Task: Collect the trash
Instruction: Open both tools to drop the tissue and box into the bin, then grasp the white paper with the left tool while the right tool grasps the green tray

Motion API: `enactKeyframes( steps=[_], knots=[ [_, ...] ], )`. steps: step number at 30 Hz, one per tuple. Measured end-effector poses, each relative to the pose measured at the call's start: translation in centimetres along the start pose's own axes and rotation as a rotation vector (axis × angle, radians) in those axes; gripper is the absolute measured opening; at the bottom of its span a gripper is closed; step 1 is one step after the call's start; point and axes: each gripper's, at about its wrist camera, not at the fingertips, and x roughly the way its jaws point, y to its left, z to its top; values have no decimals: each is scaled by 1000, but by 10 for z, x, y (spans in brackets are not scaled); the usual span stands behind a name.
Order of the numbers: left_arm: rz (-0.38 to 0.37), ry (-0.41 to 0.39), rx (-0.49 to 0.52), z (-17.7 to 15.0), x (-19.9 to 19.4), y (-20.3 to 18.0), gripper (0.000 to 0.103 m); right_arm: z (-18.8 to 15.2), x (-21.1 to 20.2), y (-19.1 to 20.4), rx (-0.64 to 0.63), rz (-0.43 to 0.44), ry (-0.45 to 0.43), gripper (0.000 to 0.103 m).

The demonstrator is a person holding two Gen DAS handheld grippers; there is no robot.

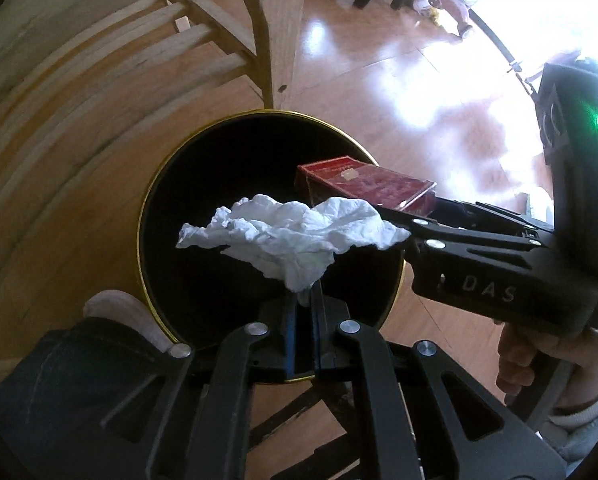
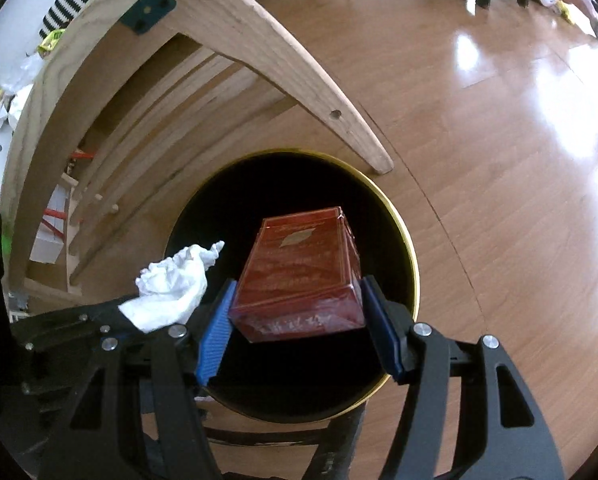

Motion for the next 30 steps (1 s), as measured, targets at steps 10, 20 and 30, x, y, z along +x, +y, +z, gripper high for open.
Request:
enactKeyframes(
  steps=[10,20,30],
  knots=[
    [-86,-208,-6,-16,-64,-24,97,3,-123,4,-33,-32,-360,97],
    [125,-413,-85,6,-198,23,97,61,-161,100,-337,-61,-559,97],
    [384,-435,-369,16,-264,192,97,145,-91,202,-454,-80,-405,97]
  ],
)
